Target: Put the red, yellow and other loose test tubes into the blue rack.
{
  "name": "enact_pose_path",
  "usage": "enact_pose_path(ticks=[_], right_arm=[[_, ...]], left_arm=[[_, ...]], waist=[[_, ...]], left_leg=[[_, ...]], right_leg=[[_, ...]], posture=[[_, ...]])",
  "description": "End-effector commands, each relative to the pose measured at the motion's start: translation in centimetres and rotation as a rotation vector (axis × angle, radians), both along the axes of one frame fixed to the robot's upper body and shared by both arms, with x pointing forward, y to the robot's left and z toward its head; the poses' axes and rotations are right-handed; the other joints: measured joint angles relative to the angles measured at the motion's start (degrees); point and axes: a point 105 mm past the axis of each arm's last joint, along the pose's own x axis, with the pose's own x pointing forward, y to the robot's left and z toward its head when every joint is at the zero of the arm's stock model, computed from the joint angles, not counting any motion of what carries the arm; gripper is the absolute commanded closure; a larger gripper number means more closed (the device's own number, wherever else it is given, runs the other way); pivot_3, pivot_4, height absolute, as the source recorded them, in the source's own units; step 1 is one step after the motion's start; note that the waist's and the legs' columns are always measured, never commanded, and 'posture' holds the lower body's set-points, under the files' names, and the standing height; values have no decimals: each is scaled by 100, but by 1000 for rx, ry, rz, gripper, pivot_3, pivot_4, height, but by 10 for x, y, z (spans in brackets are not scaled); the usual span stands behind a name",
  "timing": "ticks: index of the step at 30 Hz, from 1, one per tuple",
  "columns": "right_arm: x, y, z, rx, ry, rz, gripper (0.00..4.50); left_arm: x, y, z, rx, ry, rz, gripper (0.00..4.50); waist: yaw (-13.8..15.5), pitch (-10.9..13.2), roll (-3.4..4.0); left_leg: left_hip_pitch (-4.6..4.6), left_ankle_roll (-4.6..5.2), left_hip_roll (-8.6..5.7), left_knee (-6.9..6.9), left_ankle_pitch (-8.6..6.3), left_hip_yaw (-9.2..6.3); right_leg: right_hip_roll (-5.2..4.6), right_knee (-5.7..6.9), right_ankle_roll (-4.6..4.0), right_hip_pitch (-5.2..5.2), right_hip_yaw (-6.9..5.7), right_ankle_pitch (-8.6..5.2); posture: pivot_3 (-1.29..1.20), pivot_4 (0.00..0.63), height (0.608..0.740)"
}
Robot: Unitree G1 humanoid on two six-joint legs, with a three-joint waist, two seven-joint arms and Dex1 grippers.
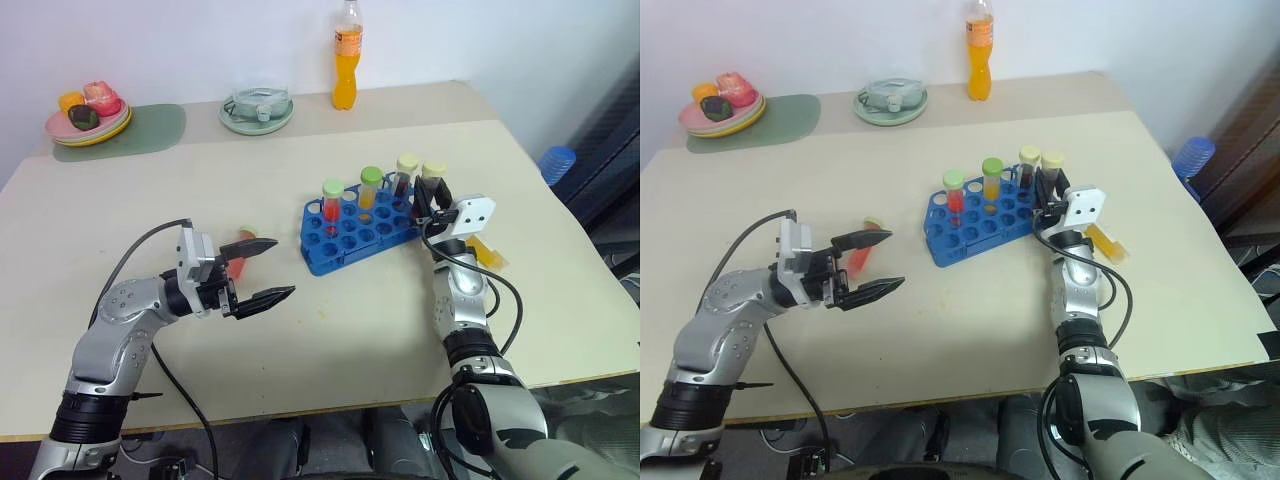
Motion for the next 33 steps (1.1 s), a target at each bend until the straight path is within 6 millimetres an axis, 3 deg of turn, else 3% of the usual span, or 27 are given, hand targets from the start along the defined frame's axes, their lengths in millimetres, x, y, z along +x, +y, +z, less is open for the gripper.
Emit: enact_pose_path(ticks=[1,8,16,18,22,27,30,33], right_arm=[[0,0,9,38,-37,24,3186],[-4,3,19,-24,-70,30,43],[-24,-2,32,-54,19,127,43],[-38,-4,39,-135,41,164,43],[-67,-13,41,-262,193,194,43],[-91,-25,41,-250,480,304,43],[-89,-44,44,-295,705,336,43],[-73,-76,46,-350,844,216,43]], left_arm=[[-3,0,8,2,-33,-1,0],[-4,-2,9,-3,-30,2,0],[-3,-6,7,-11,-28,-4,0],[-2,-8,6,-13,-28,-7,0],[-1,-11,4,-8,-30,-26,0],[2,-14,4,-17,-36,-38,0],[3,-17,2,-19,-36,-57,0],[4,-19,1,-21,-37,-73,0]], waist=[[-5,0,0],[-2,1,2],[41,1,3],[56,1,3],[81,1,3],[122,1,2],[176,2,4],[194,2,3]], left_leg=[[0,0,0,0,0,0],[-2,0,0,-2,0,1],[-5,0,-1,0,0,0],[-8,0,0,-1,0,-1],[-11,1,-3,2,-1,-1],[-10,2,-2,4,-1,2],[-10,4,-2,9,-2,7],[-10,6,-1,11,-3,12]], right_leg=[[0,0,0,0,0,0],[0,1,0,-5,1,0],[0,0,0,-5,1,0],[-1,-1,0,-6,1,0],[-2,-2,0,-7,2,0],[-5,-7,0,-1,4,0],[-7,-8,0,1,6,0],[-9,-11,0,2,5,0]], posture=[[0,150,740],[0,150,740],[0,150,740],[0,150,740],[0,150,740],[0,150,740],[0,150,740],[0,150,740]])
